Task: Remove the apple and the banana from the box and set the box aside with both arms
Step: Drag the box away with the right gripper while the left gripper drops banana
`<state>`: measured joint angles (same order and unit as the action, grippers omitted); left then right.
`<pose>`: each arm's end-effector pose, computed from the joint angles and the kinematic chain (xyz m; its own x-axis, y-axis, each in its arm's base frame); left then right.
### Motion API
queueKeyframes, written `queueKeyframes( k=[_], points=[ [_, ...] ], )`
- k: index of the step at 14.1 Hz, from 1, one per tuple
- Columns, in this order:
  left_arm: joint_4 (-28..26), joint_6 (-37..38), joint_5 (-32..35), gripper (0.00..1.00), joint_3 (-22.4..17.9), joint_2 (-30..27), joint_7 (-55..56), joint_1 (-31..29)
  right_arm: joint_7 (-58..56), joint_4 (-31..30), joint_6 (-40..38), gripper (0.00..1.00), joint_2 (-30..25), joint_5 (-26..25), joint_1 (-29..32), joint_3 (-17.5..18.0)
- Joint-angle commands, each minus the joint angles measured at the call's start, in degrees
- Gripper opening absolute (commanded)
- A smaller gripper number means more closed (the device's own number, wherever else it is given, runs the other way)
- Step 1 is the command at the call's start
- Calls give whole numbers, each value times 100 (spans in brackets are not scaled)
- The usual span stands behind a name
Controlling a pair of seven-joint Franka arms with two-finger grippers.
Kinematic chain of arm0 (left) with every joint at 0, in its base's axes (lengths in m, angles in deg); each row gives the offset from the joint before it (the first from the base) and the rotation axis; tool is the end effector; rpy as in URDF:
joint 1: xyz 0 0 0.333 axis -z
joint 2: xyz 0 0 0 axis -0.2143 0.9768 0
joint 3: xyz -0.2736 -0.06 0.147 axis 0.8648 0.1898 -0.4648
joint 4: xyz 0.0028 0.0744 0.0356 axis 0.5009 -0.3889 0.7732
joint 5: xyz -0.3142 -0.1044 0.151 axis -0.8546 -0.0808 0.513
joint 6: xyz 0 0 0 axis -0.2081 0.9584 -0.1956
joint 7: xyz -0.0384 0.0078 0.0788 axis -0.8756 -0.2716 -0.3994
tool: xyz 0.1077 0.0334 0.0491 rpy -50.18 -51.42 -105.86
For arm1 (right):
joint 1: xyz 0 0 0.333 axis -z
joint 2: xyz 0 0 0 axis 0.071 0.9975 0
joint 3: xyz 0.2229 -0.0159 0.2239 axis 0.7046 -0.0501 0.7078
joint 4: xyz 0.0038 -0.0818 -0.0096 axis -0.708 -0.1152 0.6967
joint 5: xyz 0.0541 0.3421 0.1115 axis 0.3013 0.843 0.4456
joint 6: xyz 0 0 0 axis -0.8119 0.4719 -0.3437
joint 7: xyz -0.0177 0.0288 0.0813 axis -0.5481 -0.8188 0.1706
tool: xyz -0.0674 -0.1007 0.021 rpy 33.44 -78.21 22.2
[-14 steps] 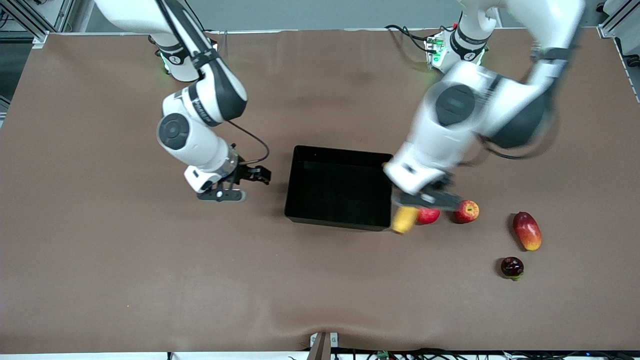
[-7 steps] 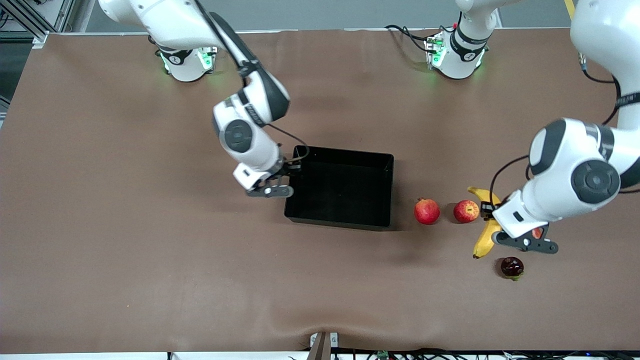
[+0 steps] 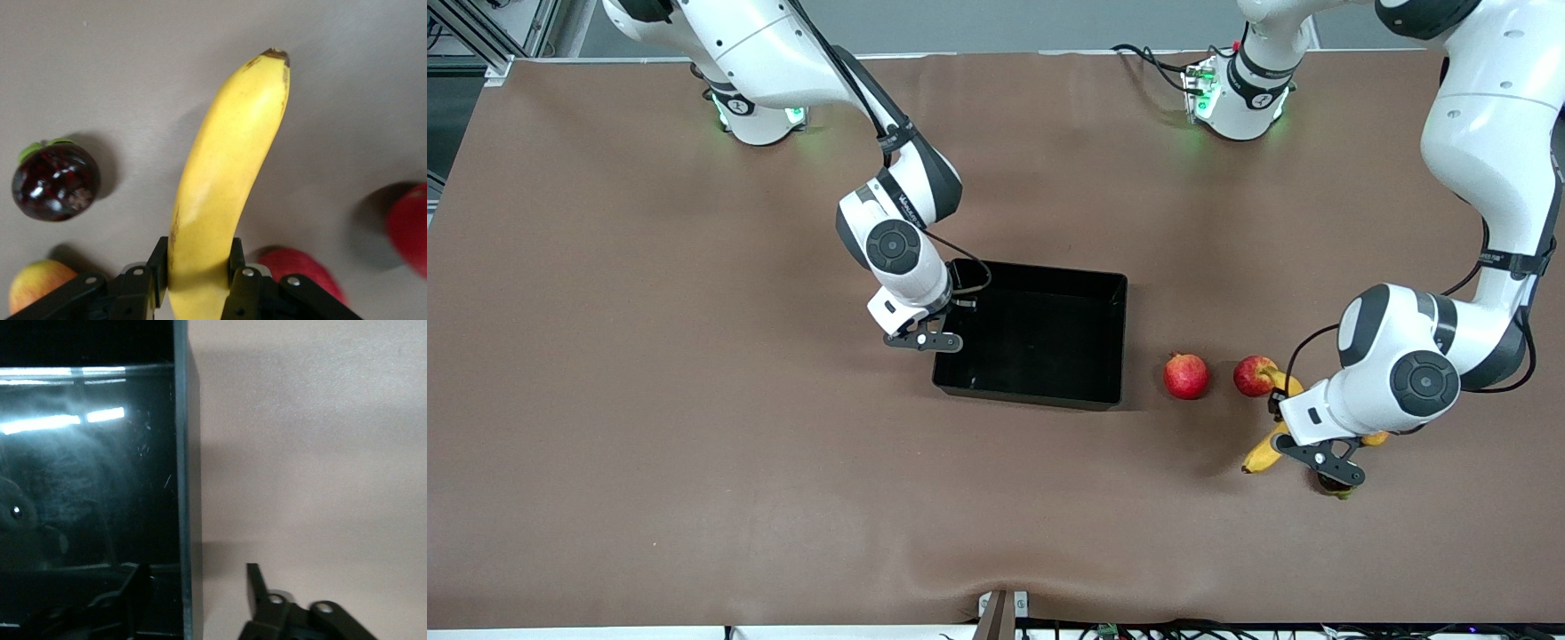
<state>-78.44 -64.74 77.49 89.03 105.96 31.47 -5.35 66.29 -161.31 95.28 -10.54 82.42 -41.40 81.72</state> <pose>0.6830 -0.0394 0.2543 0.8591 -0.5083 -0.0604 -0.5108 -0.8588 -0.0387 0.5013 0.4032 0.2328 0.9887 -0.1193 -0.0906 -0.1267 -0.9886 -0.0809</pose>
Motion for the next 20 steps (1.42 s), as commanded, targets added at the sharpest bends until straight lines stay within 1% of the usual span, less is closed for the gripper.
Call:
queueKeyframes(
  k=[1,3,5,7,9,11,13,15,16,17,18,19,20],
  points=[
    [118,-63,93,0,-129,56,-496,-3,218,130,-30,0,32,-47,7,-35],
    [100,-63,128,0,-138,64,-540,-3,174,103,-56,0,-56,-56,60,-35],
    [109,-63,189,0,-129,82,-540,-29,191,60,-109,0,-292,-56,147,-44],
    [100,-63,189,0,-138,100,-505,-29,104,33,-441,0,-574,-65,436,-44],
    [-4,-54,207,0,-146,108,-522,-38,-229,33,-749,0,-855,-65,630,-52],
    [-268,-63,216,0,-260,100,-540,-91,-755,33,-1188,0,-1162,-74,1042,-53],
    [-313,-220,295,0,-427,187,-514,-65,-1432,33,-1601,0,-1444,-74,1586,-61],
    [-400,-492,295,2,-436,301,-339,-56,-1967,24,-1831,0,-1585,-83,2245,-61],
    [-401,-546,312,10,-445,345,-277,-38,-2502,15,-1901,0,-1638,-83,2579,-61],
    [-392,-573,391,25,-463,346,-242,-38,-3012,24,-1954,0,-1647,-83,2956,-61],
    [-366,-599,418,88,-463,337,-233,-38,-3330,24,-1972,0,-1656,-83,3265,-61],
    [-339,-599,400,100,-463,285,-224,-38,-3577,15,-2007,0,-1665,-83,3564,-61],
    [-304,-591,331,100,-454,223,-120,-38,-3884,24,-2155,0,-1665,-83,3862,-61]
  ],
)
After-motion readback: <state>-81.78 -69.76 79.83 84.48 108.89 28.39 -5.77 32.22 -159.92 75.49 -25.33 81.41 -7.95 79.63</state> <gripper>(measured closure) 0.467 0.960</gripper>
